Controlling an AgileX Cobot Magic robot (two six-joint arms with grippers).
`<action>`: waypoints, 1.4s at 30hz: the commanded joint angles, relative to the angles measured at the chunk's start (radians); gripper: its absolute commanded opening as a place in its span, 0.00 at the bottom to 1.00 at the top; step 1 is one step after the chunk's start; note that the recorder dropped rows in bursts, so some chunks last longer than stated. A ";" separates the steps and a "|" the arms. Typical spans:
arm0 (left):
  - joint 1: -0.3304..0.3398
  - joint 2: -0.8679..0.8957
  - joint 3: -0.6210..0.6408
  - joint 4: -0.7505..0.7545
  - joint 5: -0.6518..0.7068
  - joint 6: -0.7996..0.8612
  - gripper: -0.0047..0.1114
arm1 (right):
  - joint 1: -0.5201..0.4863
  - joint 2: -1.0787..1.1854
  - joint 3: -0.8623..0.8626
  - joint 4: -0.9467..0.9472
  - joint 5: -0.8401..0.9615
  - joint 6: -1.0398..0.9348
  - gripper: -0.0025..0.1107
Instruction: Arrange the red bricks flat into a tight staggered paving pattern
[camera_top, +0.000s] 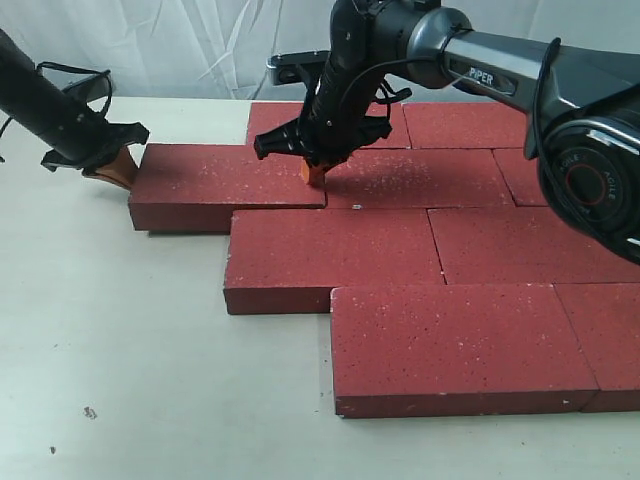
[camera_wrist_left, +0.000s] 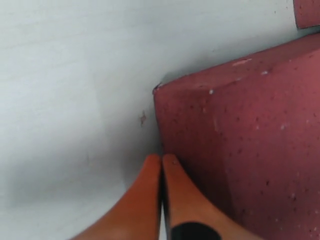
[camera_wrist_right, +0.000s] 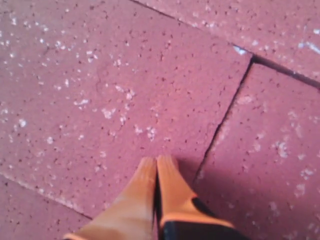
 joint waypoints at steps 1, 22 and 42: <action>0.003 0.004 -0.007 -0.030 0.023 0.002 0.04 | -0.006 -0.019 -0.002 -0.039 0.050 0.002 0.02; 0.037 0.004 -0.007 0.000 0.033 0.004 0.04 | -0.004 -0.034 -0.002 0.030 0.040 -0.008 0.02; 0.048 -0.126 0.094 -0.002 0.130 -0.052 0.04 | -0.004 -0.081 -0.002 0.055 0.169 -0.008 0.02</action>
